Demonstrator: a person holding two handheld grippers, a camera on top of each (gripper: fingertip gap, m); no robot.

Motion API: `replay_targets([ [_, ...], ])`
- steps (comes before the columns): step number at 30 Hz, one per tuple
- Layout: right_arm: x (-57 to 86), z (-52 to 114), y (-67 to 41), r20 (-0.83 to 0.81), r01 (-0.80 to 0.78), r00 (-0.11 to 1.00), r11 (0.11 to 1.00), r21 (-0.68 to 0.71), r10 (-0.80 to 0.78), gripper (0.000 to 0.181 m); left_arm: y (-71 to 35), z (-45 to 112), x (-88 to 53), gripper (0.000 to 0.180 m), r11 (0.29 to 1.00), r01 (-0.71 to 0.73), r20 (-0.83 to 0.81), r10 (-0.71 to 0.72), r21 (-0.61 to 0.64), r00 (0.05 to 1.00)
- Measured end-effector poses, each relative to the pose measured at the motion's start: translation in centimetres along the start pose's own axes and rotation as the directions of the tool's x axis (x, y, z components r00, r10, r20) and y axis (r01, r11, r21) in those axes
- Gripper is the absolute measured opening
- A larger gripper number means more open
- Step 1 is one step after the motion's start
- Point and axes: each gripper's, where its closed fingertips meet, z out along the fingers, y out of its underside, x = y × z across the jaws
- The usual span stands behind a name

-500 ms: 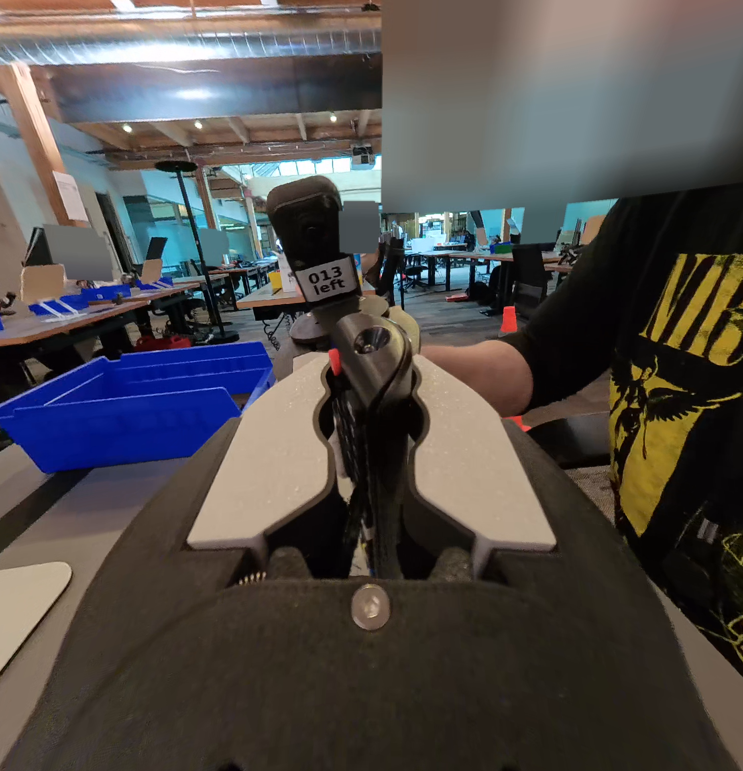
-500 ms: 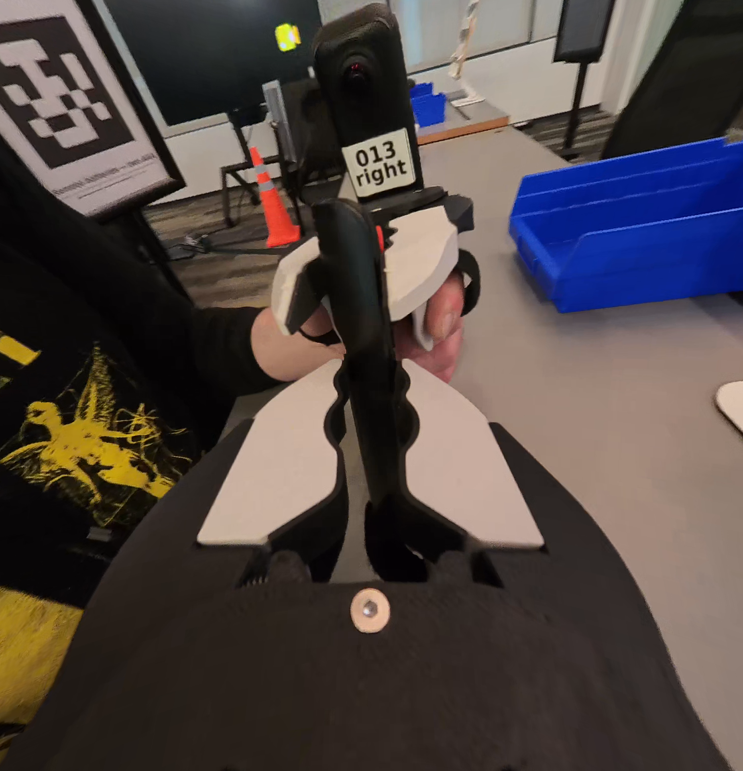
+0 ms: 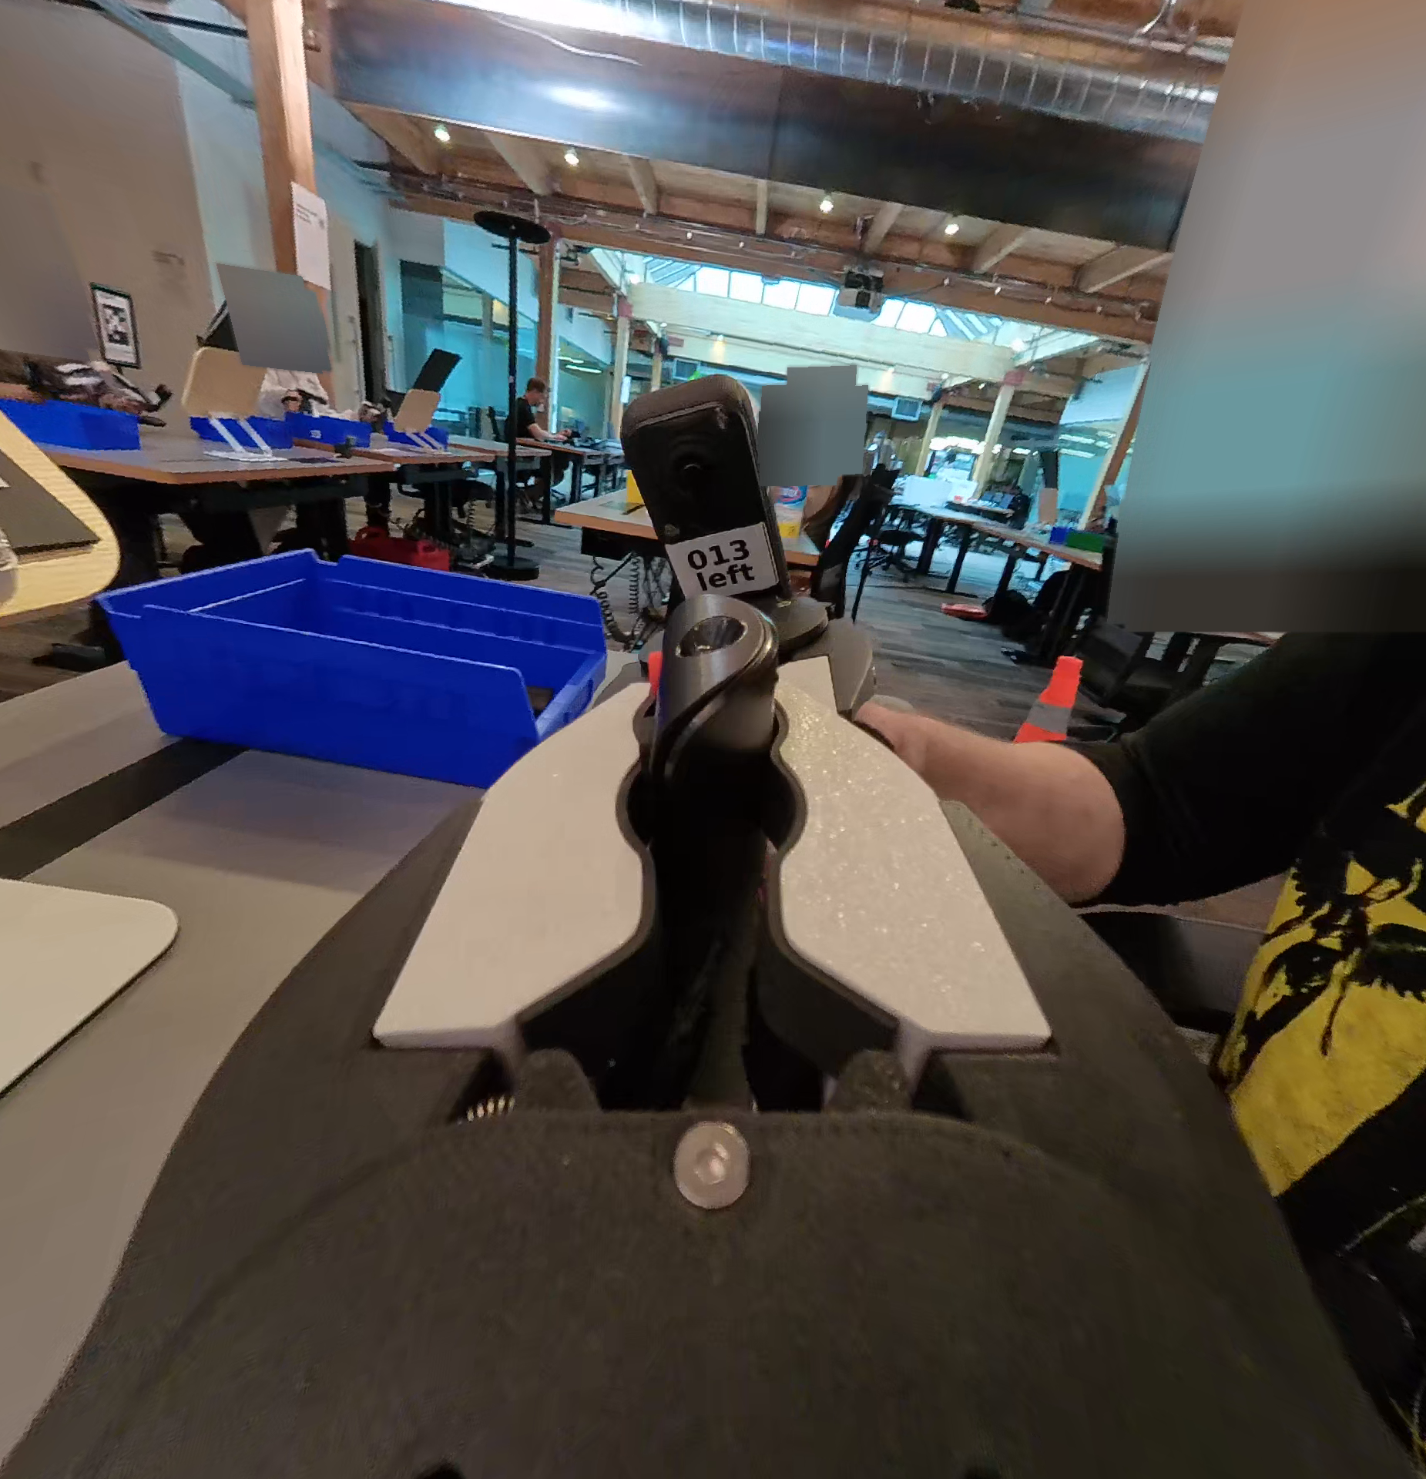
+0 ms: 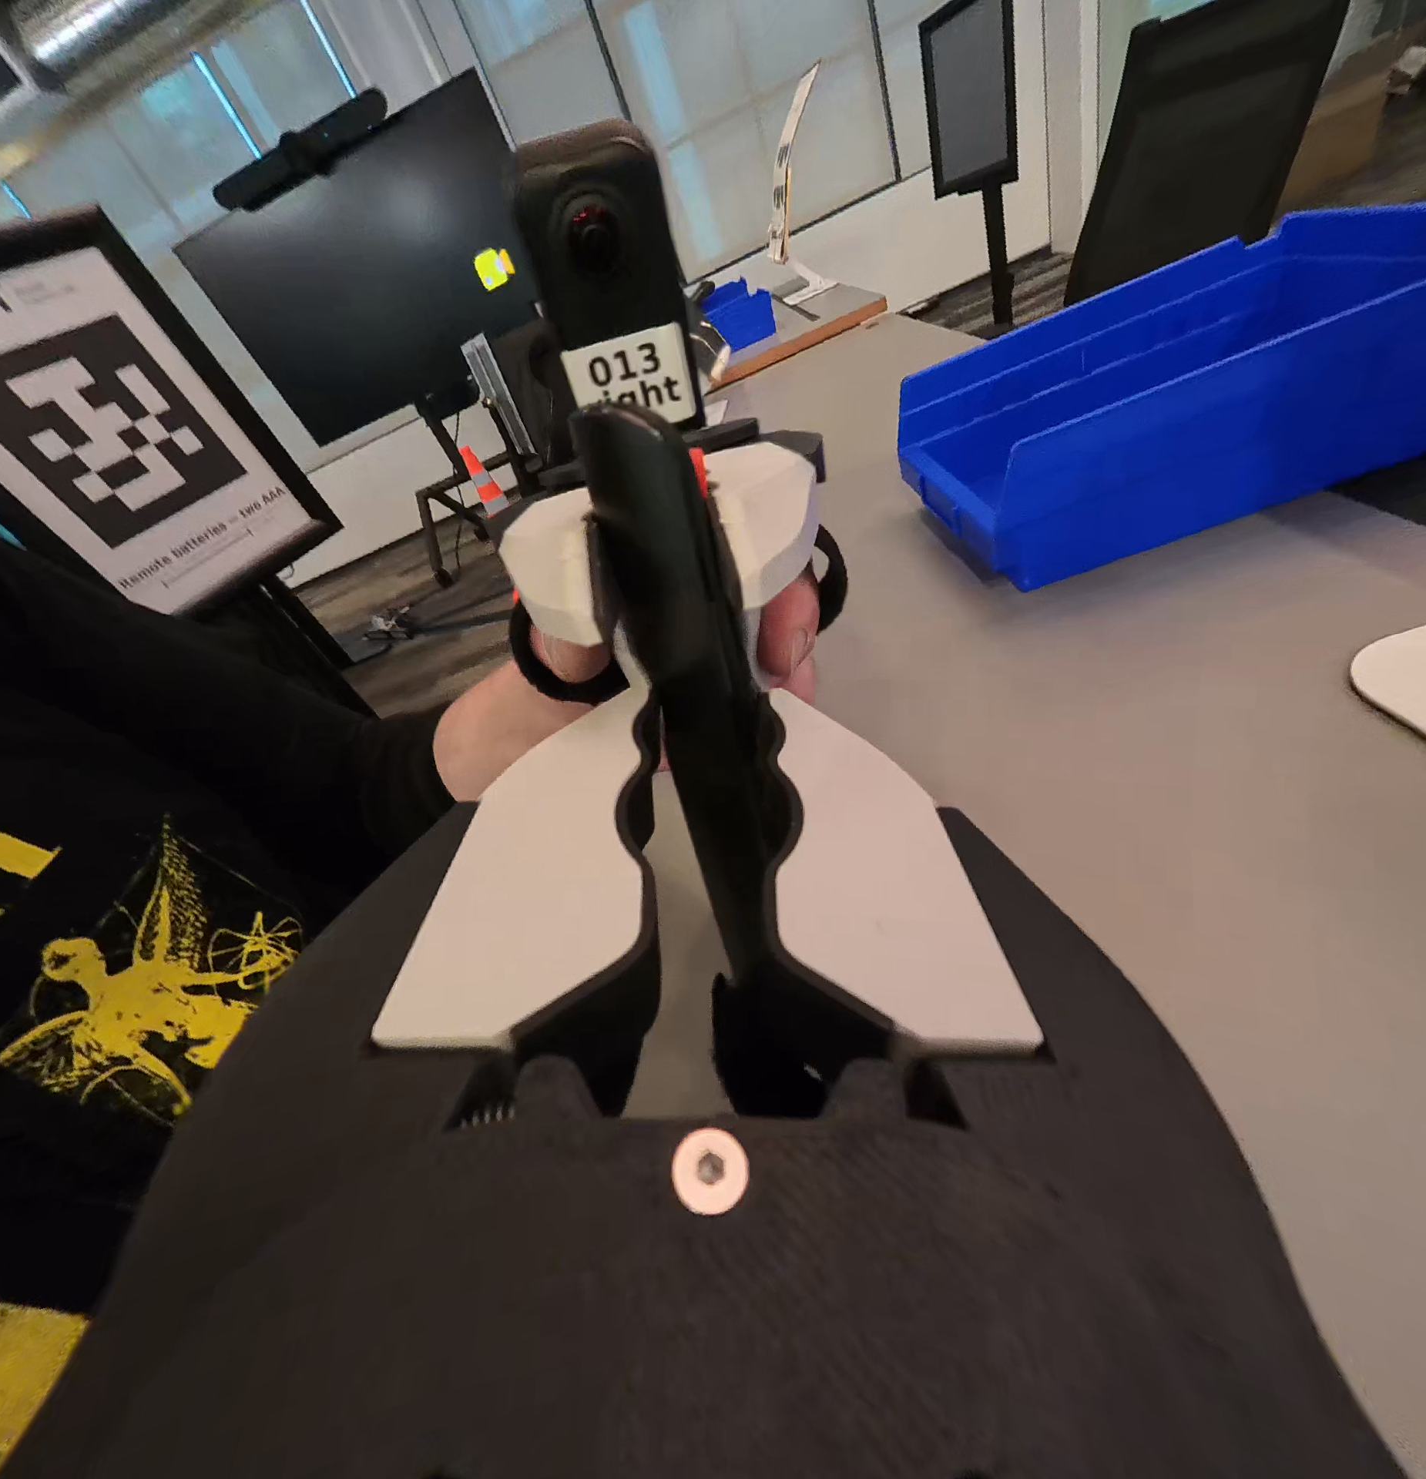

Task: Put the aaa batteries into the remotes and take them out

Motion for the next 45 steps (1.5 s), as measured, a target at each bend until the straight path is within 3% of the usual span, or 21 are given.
replay_targets([
  [6, 0.9, 0.2, 0.5, 0.012, -0.075, 0.997, 0.997, 0.014, 0.075, 0.024, 0.6, 0.1, -0.9, 0.022, 0.997, -0.051, 0.085, 0.056, -0.062, 0.995],
  [17, 1.8, 0.8, 1.9, -0.062, 0.069, 0.995, 0.986, -0.151, -0.08, 0.025, 1.6, -0.2, -1.8, 0.02, 0.992, -0.036, 0.133, 0.052, -0.118, 0.99],
  [19, 1.8, 0.7, 1.4, -0.083, 0.116, 0.988, 0.98, -0.161, -0.13, 0.025, 1.0, -0.3, -1.9, 0.021, 0.998, -0.014, 0.128, 0.022, -0.068, 0.992],
  [23, 2.7, 0.8, 2.1, -0.091, 0.132, 0.983, 0.961, -0.242, -0.158, 0.026, 1.7, -0.3, -2.7, 0.021, 0.996, 0.003, 0.152, 0.011, -0.09, 0.988],
  [27, 2.3, 0.6, 0.0, -0.055, 0.028, 0.998, 0.997, -0.068, -0.032, 0.025, 0.0, -0.4, -2.7, 0.022, 1.0, 0.014, 0.149, -0.015, 0.009, 0.989],
  [32, 2.0, 0.5, -0.7, 0.071, -0.184, 0.982, 0.977, 0.11, 0.177, 0.026, -0.2, -0.4, -2.6, 0.022, 0.999, 0.007, 0.157, -0.012, 0.036, 0.988],
  [39, 2.4, 0.5, -0.5, 0.025, -0.206, 0.979, 0.968, 0.146, 0.204, 0.026, 0.1, -0.4, -3.0, 0.021, 1.0, -0.019, 0.206, 0.014, 0.023, 0.979],
  [45, 2.7, 0.7, 0.6, -0.008, -0.101, 0.995, 0.994, 0.042, 0.101, 0.025, 0.8, -0.3, -3.2, 0.02, 1.0, -0.021, 0.232, 0.023, -0.01, 0.973],
])
